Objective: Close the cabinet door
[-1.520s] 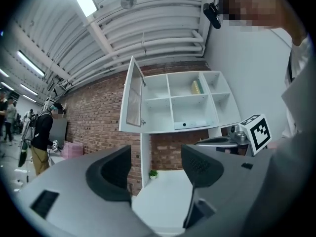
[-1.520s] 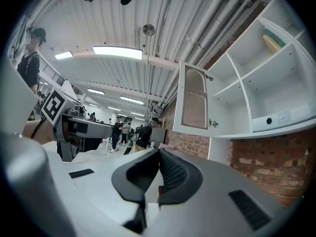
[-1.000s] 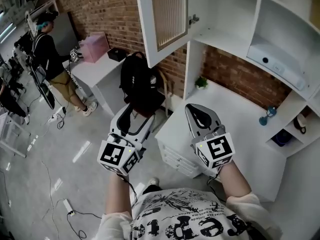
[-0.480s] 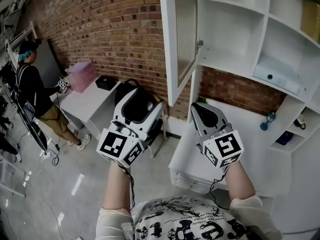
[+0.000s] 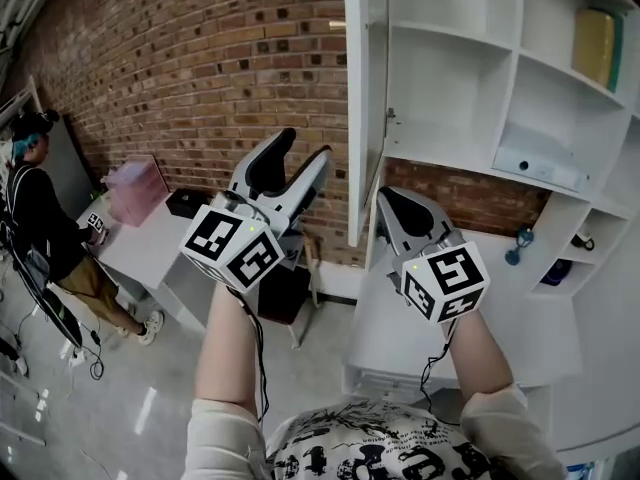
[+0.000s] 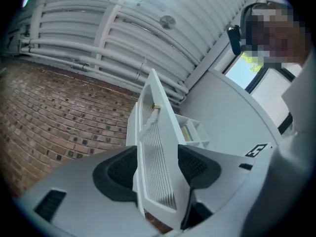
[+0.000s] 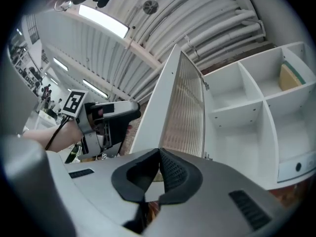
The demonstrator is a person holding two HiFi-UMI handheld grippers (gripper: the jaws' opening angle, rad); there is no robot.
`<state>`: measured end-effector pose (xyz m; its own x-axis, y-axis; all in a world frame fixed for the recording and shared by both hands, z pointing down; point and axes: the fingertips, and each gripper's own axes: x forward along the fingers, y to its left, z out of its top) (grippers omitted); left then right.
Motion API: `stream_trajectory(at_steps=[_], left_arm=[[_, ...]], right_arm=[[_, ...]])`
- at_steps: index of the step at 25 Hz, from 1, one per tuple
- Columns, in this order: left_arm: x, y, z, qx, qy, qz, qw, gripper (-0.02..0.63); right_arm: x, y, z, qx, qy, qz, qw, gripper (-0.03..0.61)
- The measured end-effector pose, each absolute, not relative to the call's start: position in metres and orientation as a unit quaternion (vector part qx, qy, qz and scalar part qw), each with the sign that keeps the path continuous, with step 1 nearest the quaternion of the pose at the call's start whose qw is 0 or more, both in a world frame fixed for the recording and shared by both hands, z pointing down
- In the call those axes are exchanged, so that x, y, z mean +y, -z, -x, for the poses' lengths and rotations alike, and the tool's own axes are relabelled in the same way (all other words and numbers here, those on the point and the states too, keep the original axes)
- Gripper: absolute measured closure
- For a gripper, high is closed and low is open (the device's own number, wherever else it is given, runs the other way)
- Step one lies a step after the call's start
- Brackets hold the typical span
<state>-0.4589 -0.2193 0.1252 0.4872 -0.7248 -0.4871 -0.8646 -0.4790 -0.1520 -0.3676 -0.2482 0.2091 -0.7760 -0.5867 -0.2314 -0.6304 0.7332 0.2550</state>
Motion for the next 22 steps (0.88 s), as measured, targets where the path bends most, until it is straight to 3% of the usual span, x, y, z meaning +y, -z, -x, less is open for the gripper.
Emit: stream_trajectory(at_steps=[10,16,19,22], left_arm=[[-0.232,-0.029,0.462,0.347,-0.253,0.881,0.197,0.368],[-0.242,-0.005,0.449,0.288,-0.241,0.906,0.194,0.373],[-0.250,0.009,0.447,0.260,-0.246,0.917,0.176,0.426],[-0.250,0.017,0.440,0.220,-0.246,0.930,0.162,0.420]], right_arm=[[-0.253,-0.198,0.373,0.909,-0.194,0.364,0.058,0.563],[-0.258,-0.190,0.373,0.901,-0.201,0.380,0.063,0.563],[-0.258,-0.181,0.376,0.897,-0.208,0.385,0.066,0.563],[-0.254,-0.176,0.374,0.893,-0.214,0.390,0.066,0.563]])
